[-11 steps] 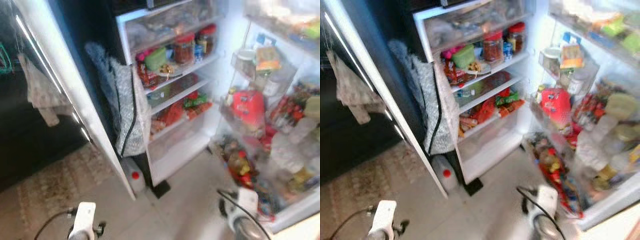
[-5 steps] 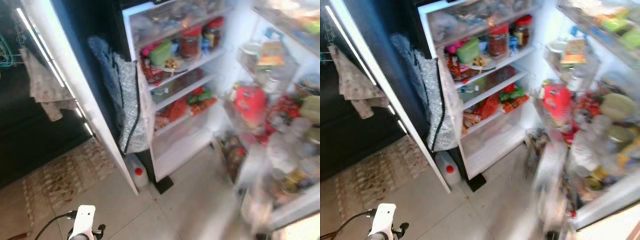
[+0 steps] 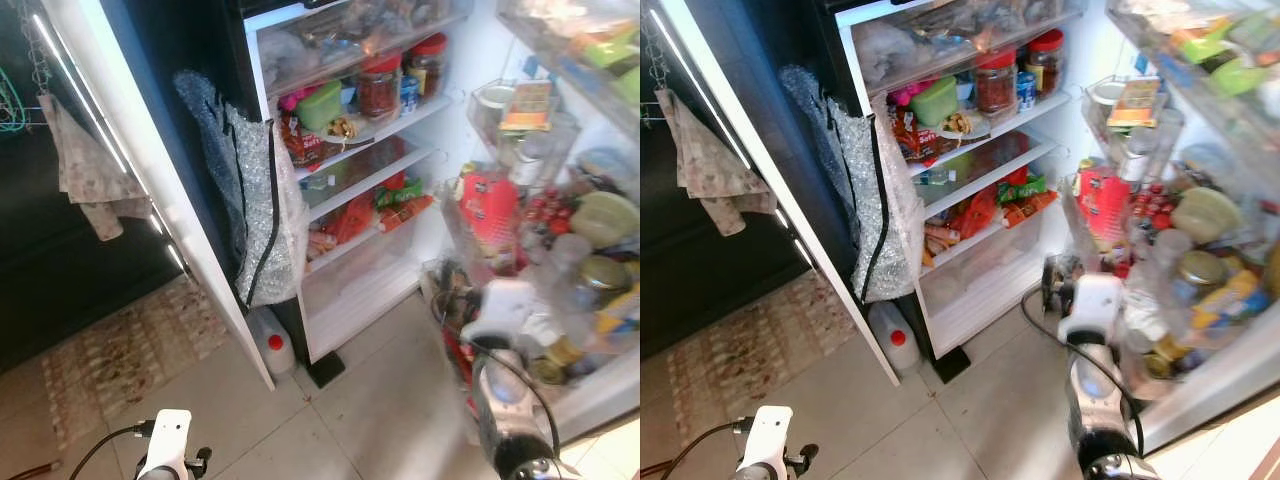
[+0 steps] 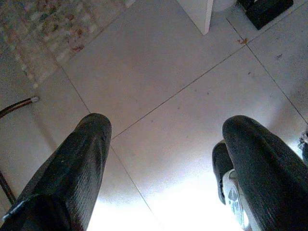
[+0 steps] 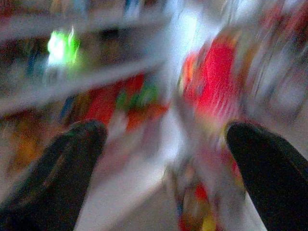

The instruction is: Restocking fridge

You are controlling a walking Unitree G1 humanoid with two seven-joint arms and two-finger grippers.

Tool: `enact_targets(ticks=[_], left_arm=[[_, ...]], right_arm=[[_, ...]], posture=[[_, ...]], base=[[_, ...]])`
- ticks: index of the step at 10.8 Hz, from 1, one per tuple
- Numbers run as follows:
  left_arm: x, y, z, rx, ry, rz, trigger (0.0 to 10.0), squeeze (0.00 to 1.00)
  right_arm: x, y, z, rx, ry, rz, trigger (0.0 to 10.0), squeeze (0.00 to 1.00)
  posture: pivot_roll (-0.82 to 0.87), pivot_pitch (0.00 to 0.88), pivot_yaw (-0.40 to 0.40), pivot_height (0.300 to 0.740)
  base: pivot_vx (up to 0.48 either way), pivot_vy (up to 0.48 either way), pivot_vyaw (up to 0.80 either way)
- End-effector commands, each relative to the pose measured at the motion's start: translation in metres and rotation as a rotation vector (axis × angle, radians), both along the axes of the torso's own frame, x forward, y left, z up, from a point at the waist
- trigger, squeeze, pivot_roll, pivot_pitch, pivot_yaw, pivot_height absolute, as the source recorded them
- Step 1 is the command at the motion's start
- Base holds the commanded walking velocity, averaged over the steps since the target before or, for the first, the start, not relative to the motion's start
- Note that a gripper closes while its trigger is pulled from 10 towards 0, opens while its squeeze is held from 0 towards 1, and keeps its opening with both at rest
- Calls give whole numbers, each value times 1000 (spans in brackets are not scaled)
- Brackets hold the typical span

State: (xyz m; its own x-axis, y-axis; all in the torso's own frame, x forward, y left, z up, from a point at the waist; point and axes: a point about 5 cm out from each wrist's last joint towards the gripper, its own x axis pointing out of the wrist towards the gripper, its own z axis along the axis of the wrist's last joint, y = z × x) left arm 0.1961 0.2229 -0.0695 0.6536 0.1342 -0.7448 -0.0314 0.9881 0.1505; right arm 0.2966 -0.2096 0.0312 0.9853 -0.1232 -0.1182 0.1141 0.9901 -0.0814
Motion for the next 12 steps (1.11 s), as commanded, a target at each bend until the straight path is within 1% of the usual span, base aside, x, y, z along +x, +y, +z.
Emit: enact_targets(ticks=[1, 2, 3, 4, 5, 6, 7, 8, 9, 10, 11, 12], left_arm=[[-6, 4, -2, 16, 27, -8, 10000, 0], [-5, 4, -2, 15, 26, -7, 10000, 0], [-5, 4, -2, 14, 25, -4, 10000, 0], [-5, 4, -2, 14, 26, -4, 10000, 0], [-5, 4, -2, 14, 27, -5, 10000, 0], [-5, 3, -2, 11, 28, -9, 10000, 0], [-5, 3, -2, 10, 28, -11, 10000, 0], [-6, 3, -3, 10, 30, -15, 10000, 0], [-6, 3, -3, 9, 30, -15, 10000, 0], [-7, 3, -3, 10, 34, -19, 10000, 0], [-7, 4, -3, 10, 35, -20, 10000, 0], [-7, 4, -3, 10, 36, -22, 10000, 0]], right_arm=[[-19, 3, -31, 21, 190, -13, 10000, 0], [-54, 4, -72, 114, 488, -66, 10000, 0], [-90, 15, -100, 161, 679, -6, 10000, 0], [-126, 16, -120, 174, 838, -54, 10000, 0], [-152, 10, -131, 237, 925, -208, 10000, 0], [-189, -10, -139, 316, 992, -498, 10000, 0], [-200, -23, -139, 301, 990, -588, 10000, 0], [-207, -39, -136, 289, 975, -678, 10000, 0], [-207, -44, -134, 297, 961, -717, 10000, 0], [-202, -62, -127, 239, 893, -788, 10000, 0], [-197, -69, -121, 215, 808, -856, 10000, 0], [-193, -82, -112, 162, 738, -949, 10000, 0]], posture=[[49, 53, 89, 740], [53, 48, 86, 740], [55, 47, 84, 740], [52, 44, 86, 740], [52, 39, 84, 740], [52, 30, 87, 740], [51, 26, 89, 740], [47, 20, 90, 740], [44, 15, 90, 740], [45, 9, 89, 740], [45, 5, 90, 740], [39, 0, 92, 740]], base=[[0, 0, 0], [0, 0, 0], [0, 0, 0], [0, 0, 0], [0, 0, 0], [0, 0, 0], [0, 0, 0], [0, 0, 0], [0, 0, 0], [0, 0, 0], [0, 0, 0], [0, 0, 0]])
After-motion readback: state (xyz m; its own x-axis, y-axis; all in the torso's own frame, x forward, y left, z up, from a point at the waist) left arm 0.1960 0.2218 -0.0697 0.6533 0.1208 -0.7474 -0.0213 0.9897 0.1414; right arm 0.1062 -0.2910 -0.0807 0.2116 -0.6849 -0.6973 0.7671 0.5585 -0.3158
